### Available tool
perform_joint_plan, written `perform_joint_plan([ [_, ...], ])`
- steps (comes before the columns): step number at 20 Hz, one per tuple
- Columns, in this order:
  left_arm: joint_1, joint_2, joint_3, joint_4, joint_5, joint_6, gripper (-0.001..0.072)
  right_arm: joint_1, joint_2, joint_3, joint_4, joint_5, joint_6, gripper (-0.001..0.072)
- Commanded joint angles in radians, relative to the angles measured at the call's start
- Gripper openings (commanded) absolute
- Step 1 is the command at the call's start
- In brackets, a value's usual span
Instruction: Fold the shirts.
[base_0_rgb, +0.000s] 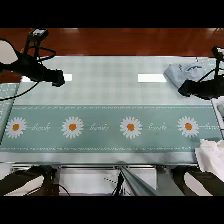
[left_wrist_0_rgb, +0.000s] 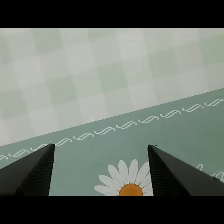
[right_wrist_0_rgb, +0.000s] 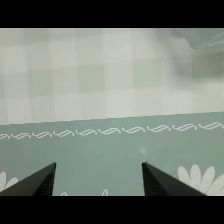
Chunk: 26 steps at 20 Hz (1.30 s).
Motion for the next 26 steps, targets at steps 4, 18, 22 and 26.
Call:
perform_joint_plan([
  [4, 0.0, -0.001, 0.001, 0.0, 0.0, 0.0, 0.0713, 0.001, 0.0, 0.001, 0.0, 0.0, 0.0, 0.0601],
  [18, 0.0, -0.001, 0.001, 0.0, 0.0, 0.0, 0.0713, 0.001, 0.0, 0.001, 0.055, -0.064, 0.0, 0.06],
  [22, 0.0, -0.01, 0.001, -0.005, 0.104, -0.001, 0.0713, 0.001, -0.001, 0.001, 0.021, -0.179, 0.0, 0.0598],
  [26, 0.0, -0.016, 0.001, -0.007, 0.23, 0.0, 0.0713, -0.005, -0.009, 0.001, -0.289, -0.59, 0.056, 0.0581],
])
